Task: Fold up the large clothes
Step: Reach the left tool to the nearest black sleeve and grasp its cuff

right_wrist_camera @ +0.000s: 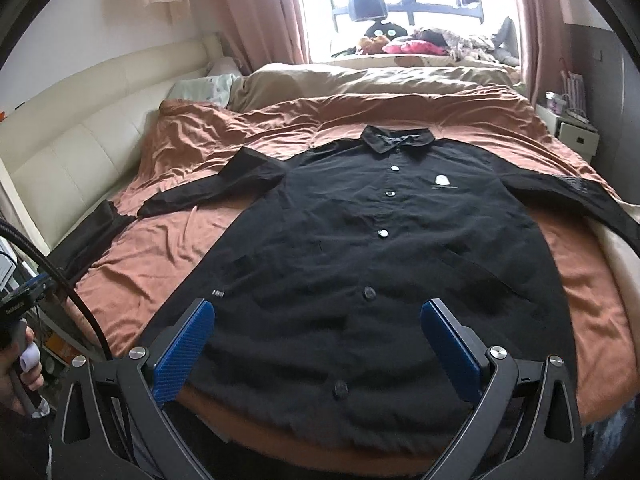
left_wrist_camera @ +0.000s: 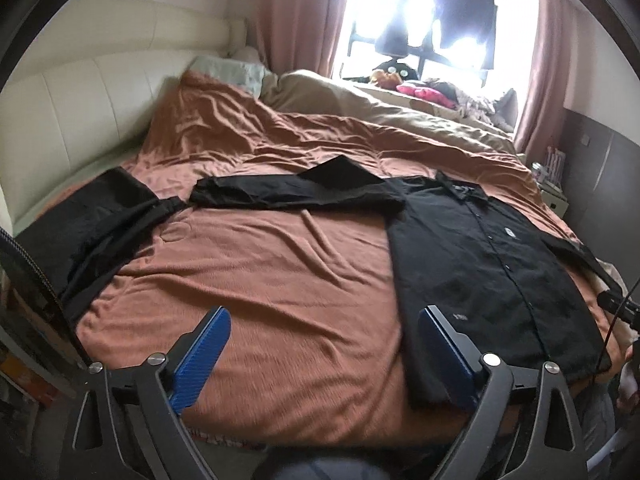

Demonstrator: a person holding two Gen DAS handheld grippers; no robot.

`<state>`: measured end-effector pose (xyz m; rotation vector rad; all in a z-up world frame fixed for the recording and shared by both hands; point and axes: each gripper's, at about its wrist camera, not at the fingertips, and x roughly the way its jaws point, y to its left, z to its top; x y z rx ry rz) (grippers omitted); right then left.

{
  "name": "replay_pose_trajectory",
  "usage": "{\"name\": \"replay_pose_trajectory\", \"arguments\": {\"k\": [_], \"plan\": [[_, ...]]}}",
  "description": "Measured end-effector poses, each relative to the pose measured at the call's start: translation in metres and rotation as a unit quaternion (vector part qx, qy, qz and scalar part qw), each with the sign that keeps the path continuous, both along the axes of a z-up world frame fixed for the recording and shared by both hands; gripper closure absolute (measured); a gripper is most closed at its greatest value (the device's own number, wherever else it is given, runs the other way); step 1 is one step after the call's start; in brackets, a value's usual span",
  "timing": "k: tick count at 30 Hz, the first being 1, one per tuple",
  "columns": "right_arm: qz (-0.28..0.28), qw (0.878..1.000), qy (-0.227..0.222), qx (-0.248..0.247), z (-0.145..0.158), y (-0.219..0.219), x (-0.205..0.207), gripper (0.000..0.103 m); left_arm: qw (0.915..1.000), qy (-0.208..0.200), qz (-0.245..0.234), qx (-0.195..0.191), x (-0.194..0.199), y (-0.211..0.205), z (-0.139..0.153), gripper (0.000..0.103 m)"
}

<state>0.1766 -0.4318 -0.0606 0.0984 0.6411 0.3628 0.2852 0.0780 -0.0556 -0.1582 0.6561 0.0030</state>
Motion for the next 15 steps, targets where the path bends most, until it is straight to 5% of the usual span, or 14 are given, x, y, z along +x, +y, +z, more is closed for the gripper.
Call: {"name": "replay_pose_trajectory", "arguments": {"k": [6, 15], "plan": [[0.003, 1.0, 0.013, 0.0, 0.007, 0.011, 0.047, 0.0, 0.9991, 0.021, 0.009, -0.036, 0.052, 0.031, -0.004, 0.023], [0.012, 1.0, 0.024, -0.002, 0.014, 0.038, 0.116, 0.02, 0.9936, 0.052, 0.024, -0.098, 0.141, 0.082, -0.014, 0.034]]}}
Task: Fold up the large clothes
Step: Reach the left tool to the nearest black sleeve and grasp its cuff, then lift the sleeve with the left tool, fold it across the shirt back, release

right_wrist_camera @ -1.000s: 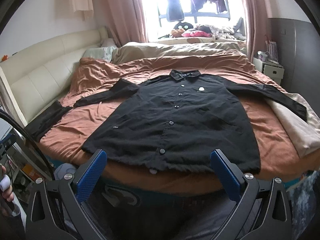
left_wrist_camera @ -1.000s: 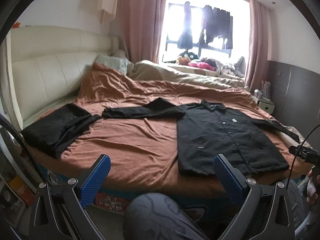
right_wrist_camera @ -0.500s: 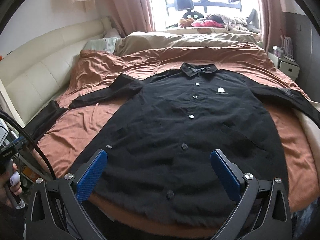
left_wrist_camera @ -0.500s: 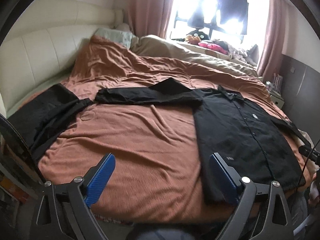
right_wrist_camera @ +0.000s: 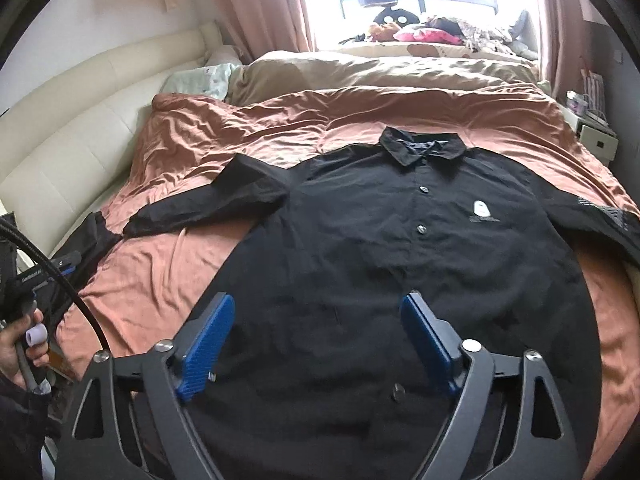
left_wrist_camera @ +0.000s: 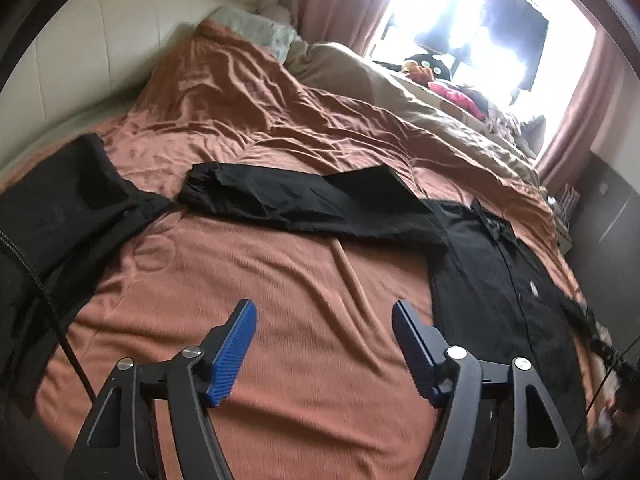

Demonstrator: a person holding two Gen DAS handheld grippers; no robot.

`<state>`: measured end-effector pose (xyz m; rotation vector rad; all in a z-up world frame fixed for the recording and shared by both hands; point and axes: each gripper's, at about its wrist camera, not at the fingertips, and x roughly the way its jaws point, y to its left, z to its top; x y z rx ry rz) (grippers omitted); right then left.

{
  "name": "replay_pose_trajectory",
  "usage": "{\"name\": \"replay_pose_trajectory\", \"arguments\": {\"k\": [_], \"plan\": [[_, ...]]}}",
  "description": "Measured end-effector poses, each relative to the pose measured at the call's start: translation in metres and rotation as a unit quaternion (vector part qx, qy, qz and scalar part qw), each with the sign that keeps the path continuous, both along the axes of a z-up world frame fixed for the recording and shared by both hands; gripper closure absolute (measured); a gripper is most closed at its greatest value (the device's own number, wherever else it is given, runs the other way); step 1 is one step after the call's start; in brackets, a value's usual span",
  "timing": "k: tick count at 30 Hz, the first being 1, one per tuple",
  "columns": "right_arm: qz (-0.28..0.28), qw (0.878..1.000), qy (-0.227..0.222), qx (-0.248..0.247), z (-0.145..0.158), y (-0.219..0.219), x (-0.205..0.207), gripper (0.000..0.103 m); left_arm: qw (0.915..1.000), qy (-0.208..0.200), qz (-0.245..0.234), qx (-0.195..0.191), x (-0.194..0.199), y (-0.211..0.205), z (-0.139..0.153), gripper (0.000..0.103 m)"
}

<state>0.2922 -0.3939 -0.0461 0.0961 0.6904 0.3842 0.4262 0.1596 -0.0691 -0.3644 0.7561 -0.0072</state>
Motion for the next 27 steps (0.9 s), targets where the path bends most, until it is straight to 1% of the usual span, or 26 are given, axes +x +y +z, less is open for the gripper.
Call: {"name": "replay_pose_trajectory", "arguments": {"k": [4, 5, 6, 7, 10, 11, 12, 14, 16, 18, 20, 21, 22, 23, 24, 25, 26, 27], "plan": [[-0.001, 1.0, 0.015, 0.005, -0.002, 0.011, 0.034, 0.021, 0.9991, 0.021, 0.018, -0.033, 0.046, 0.024, -0.013, 0.036], [-0.001, 1.0, 0.018, 0.007, -0.002, 0.013, 0.042, 0.023, 0.9985, 0.026, 0.022, -0.043, 0.056, 0.03, -0.017, 0.037], [-0.002, 1.0, 0.023, 0.008, -0.003, 0.014, 0.051, 0.026, 0.9976, 0.032, 0.028, -0.054, 0.067, 0.037, -0.021, 0.039], [-0.002, 0.999, 0.031, 0.01, -0.004, 0.017, 0.06, 0.031, 0.997, 0.036, 0.033, -0.06, 0.074, 0.041, -0.024, 0.041], [0.0, 0.999, 0.042, 0.016, -0.006, 0.025, 0.087, 0.033, 0.9931, 0.056, 0.055, -0.087, 0.102, 0.059, -0.039, 0.049], [0.0, 0.999, 0.046, 0.018, -0.008, 0.028, 0.098, 0.033, 0.9917, 0.064, 0.062, -0.092, 0.111, 0.064, -0.044, 0.052], [0.0, 0.999, 0.05, 0.018, -0.009, 0.032, 0.109, 0.034, 0.9903, 0.072, 0.07, -0.097, 0.12, 0.068, -0.051, 0.052], [0.0, 0.998, 0.063, 0.024, -0.016, 0.039, 0.131, 0.039, 0.9876, 0.086, 0.082, -0.103, 0.135, 0.075, -0.06, 0.052], [0.001, 0.996, 0.079, 0.033, -0.024, 0.048, 0.154, 0.039, 0.9853, 0.097, 0.092, -0.107, 0.148, 0.08, -0.069, 0.052], [0.004, 0.995, 0.09, 0.042, -0.03, 0.057, 0.173, 0.04, 0.9816, 0.118, 0.106, -0.107, 0.163, 0.086, -0.081, 0.052], [0.005, 0.994, 0.102, 0.047, -0.037, 0.066, 0.194, 0.051, 0.9788, 0.133, 0.113, -0.108, 0.174, 0.089, -0.09, 0.052], [0.006, 0.993, 0.108, 0.05, -0.042, 0.072, 0.205, 0.052, 0.9765, 0.144, 0.118, -0.109, 0.18, 0.09, -0.096, 0.052], [0.007, 0.992, 0.113, 0.056, -0.045, 0.075, 0.214, 0.056, 0.9752, 0.149, 0.12, -0.112, 0.183, 0.091, -0.101, 0.052], [0.006, 0.991, 0.118, 0.061, -0.049, 0.077, 0.224, 0.063, 0.9734, 0.151, 0.124, -0.119, 0.188, 0.093, -0.106, 0.052], [0.002, 0.99, 0.124, 0.065, -0.054, 0.081, 0.234, 0.066, 0.9725, 0.149, 0.129, -0.125, 0.191, 0.095, -0.109, 0.052], [-0.001, 0.988, 0.133, 0.076, -0.06, 0.085, 0.245, 0.068, 0.9721, 0.144, 0.136, -0.126, 0.194, 0.097, -0.111, 0.055], [-0.002, 0.987, 0.137, 0.084, -0.063, 0.087, 0.253, 0.071, 0.9718, 0.144, 0.144, -0.119, 0.197, 0.098, -0.111, 0.066], [-0.004, 0.985, 0.143, 0.094, -0.067, 0.092, 0.261, 0.074, 0.9709, 0.146, 0.152, -0.113, 0.2, 0.099, -0.111, 0.082]]}}
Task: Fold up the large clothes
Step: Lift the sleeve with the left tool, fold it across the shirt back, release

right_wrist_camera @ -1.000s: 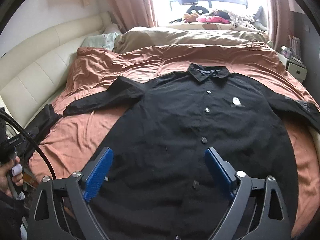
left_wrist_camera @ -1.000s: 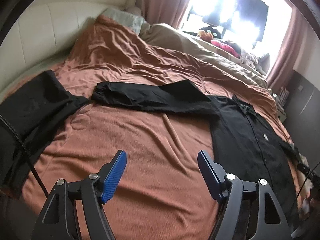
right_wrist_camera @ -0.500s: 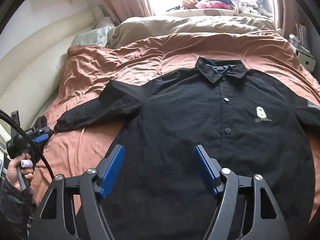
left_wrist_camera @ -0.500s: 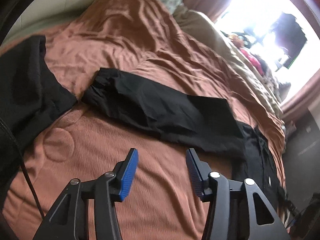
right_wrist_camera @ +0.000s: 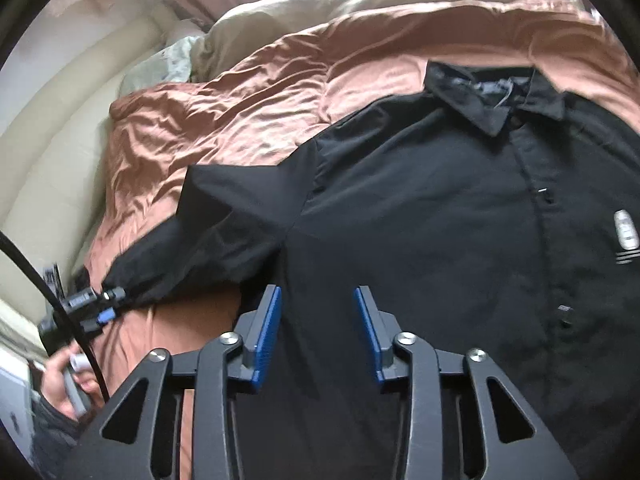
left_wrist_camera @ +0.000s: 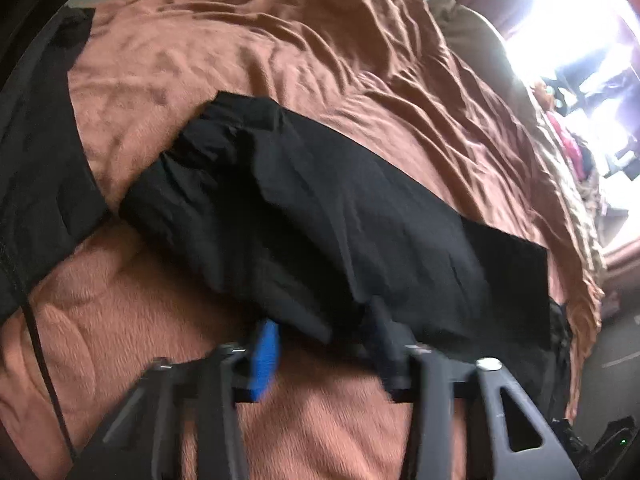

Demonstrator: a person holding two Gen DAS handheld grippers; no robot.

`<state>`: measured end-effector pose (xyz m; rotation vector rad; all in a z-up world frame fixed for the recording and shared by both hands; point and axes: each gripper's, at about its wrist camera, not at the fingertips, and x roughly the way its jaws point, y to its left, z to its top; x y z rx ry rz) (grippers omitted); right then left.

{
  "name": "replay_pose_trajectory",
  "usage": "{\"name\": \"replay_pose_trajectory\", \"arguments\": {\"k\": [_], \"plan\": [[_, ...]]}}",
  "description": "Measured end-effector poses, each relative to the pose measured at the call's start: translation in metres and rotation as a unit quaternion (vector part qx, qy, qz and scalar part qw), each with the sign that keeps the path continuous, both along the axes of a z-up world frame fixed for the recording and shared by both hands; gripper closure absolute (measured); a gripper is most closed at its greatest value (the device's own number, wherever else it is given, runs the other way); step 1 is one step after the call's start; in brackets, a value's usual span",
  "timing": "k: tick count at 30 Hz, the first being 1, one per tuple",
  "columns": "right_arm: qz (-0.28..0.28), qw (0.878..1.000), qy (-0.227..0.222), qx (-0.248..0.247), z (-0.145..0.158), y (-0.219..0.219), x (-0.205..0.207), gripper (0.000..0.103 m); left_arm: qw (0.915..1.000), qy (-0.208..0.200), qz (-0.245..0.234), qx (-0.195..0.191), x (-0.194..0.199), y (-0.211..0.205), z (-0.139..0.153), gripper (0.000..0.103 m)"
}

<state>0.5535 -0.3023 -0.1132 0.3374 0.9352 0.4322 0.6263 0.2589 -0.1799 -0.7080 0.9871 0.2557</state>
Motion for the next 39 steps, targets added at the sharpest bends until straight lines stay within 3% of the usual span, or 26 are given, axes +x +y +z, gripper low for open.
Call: {"name": "replay_pose_trajectory", "arguments": {"k": [2, 3, 7, 15, 20, 23, 27, 28, 30, 31, 32, 39], "plan": [[-0.002, 1.0, 0.013, 0.018, -0.009, 0.007, 0.015, 0.079, 0.9999, -0.006, 0.004, -0.014, 0.004, 0.003, 0.002, 0.098], [-0.003, 0.999, 0.021, 0.031, -0.014, 0.01, 0.021, 0.08, 0.9998, -0.011, 0.005, -0.017, 0.004, 0.003, 0.006, 0.1], [-0.012, 0.996, 0.055, 0.071, -0.037, 0.022, 0.052, 0.09, 0.9983, -0.058, -0.008, 0.0, 0.004, -0.003, 0.044, 0.101], [-0.022, 0.988, 0.099, 0.113, -0.071, 0.028, 0.085, 0.092, 0.9872, -0.146, -0.063, 0.015, 0.014, -0.036, 0.139, 0.101], [-0.015, 0.991, 0.094, 0.1, -0.054, 0.024, 0.08, 0.092, 0.974, -0.197, -0.109, 0.025, 0.025, -0.077, 0.196, 0.101], [-0.013, 0.988, 0.074, 0.136, -0.038, 0.005, 0.066, 0.091, 0.964, -0.223, -0.143, 0.026, 0.032, -0.108, 0.227, 0.101], [-0.022, 0.988, 0.042, 0.145, -0.018, -0.028, 0.044, 0.091, 0.9483, -0.251, -0.193, 0.023, 0.038, -0.153, 0.258, 0.101], [-0.025, 0.989, 0.037, 0.144, -0.014, -0.035, 0.039, 0.088, 0.9457, -0.255, -0.201, 0.022, 0.039, -0.161, 0.262, 0.101], [-0.036, 0.989, 0.018, 0.143, -0.007, -0.053, 0.021, 0.068, 0.938, -0.263, -0.226, 0.016, 0.044, -0.186, 0.271, 0.101], [-0.043, 0.989, 0.008, 0.143, -0.004, -0.062, 0.014, 0.043, 0.9354, -0.265, -0.234, 0.013, 0.044, -0.194, 0.274, 0.101], [-0.05, 0.988, 0.0, 0.143, -0.002, -0.07, 0.004, 0.027, 0.9312, -0.269, -0.246, 0.01, 0.044, -0.205, 0.277, 0.101], [-0.092, 0.985, -0.028, 0.143, 0.003, -0.124, -0.052, 0.027, 0.9038, -0.273, -0.33, -0.002, 0.054, -0.289, 0.284, 0.101]]}}
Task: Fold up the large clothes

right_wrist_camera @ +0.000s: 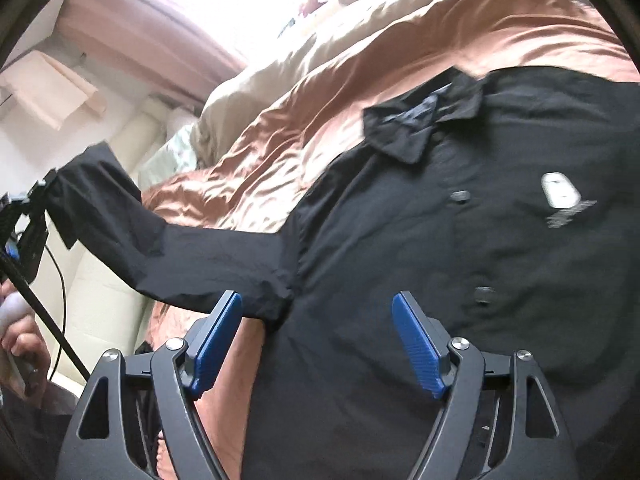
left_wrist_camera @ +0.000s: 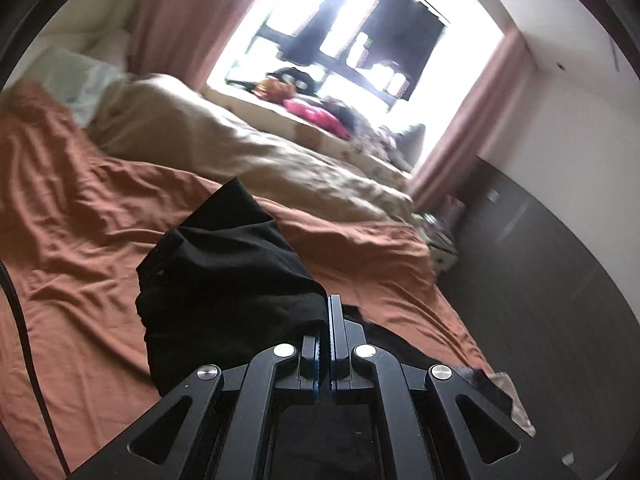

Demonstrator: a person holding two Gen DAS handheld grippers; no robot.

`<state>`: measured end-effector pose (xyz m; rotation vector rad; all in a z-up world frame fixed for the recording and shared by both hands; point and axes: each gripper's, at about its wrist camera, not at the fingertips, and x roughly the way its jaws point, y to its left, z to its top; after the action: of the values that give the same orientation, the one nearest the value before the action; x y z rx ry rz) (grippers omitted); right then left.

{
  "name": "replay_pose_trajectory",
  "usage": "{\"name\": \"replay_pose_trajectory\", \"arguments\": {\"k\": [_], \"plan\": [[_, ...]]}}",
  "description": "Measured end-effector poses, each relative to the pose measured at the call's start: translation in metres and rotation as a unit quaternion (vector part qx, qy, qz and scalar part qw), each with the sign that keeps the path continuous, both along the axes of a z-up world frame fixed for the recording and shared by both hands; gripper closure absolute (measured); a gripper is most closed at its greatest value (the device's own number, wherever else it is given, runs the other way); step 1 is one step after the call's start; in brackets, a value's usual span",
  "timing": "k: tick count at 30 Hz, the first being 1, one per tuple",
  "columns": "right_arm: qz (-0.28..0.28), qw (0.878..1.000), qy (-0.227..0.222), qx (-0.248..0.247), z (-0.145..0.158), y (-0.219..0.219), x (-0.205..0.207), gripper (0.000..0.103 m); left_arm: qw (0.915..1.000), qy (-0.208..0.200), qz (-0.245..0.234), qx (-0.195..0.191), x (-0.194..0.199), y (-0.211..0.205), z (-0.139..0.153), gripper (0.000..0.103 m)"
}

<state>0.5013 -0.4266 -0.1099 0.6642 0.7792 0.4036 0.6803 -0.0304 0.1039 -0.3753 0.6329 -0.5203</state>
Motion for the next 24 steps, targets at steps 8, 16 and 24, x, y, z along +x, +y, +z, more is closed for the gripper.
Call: {"name": "replay_pose_trajectory", "arguments": {"k": [8, 16, 24], "plan": [[-0.049, 0.999, 0.009, -0.011, 0.003, -0.054, -0.043, 0.027, 0.9931, 0.01, -0.117, 0.003, 0.0, -0.098, -0.011, 0.098], [-0.076, 0.996, 0.033, -0.023, -0.002, -0.079, -0.058, 0.027, 0.9811, 0.072, -0.173, 0.048, -0.009, -0.129, -0.057, 0.017], [-0.086, 0.993, 0.055, -0.064, -0.002, -0.069, -0.037, 0.027, 0.9869, 0.107, -0.074, 0.095, -0.016, -0.059, -0.101, 0.017]]}}
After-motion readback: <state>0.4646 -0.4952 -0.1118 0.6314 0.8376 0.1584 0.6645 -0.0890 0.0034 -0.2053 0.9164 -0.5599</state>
